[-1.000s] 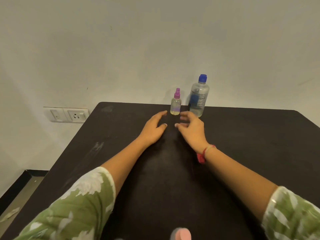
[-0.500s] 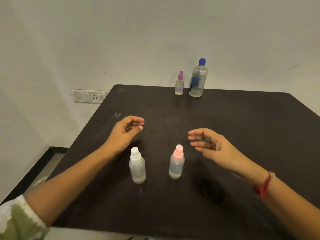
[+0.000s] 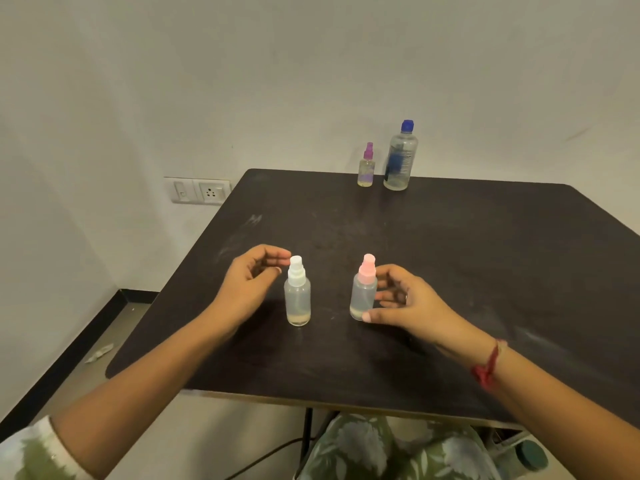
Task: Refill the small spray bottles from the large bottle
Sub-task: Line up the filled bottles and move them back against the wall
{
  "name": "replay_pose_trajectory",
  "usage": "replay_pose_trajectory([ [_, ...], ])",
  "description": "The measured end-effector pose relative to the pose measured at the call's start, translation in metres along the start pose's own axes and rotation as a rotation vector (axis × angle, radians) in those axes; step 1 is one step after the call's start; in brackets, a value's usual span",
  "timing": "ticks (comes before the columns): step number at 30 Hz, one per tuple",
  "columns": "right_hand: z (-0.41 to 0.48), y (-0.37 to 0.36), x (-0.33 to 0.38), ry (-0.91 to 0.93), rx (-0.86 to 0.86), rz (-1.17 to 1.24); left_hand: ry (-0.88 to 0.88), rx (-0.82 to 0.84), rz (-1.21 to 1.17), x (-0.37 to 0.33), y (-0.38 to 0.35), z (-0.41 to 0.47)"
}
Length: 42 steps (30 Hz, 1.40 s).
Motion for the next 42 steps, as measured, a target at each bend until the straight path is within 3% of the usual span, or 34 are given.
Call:
replay_pose_trajectory([
  [14, 0.035, -0.005, 0.013, 0.075, -0.154, -0.033, 0.016, 0.056, 0.013, 0.016, -0.002, 0.041],
  [29, 0.195, 0.02, 0.035, 0.173, -0.346, -0.111, -0.13, 0.049, 0.177, 0.008, -0.031, 0.165],
  [42, 0.285, 0.031, -0.001, 0.146, -0.485, -0.148, -0.059, -0.027, 0.221, 0.045, -0.069, 0.244],
])
Point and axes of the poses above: each hand's wrist, its own z-axis towards the middle knuckle, its own y-axis out of the back of the hand, x = y × z, the point moved 2 cm from there along z, towards the middle knuckle, and after that the axes turned 3 degrees about y, right-handed, at the moved point
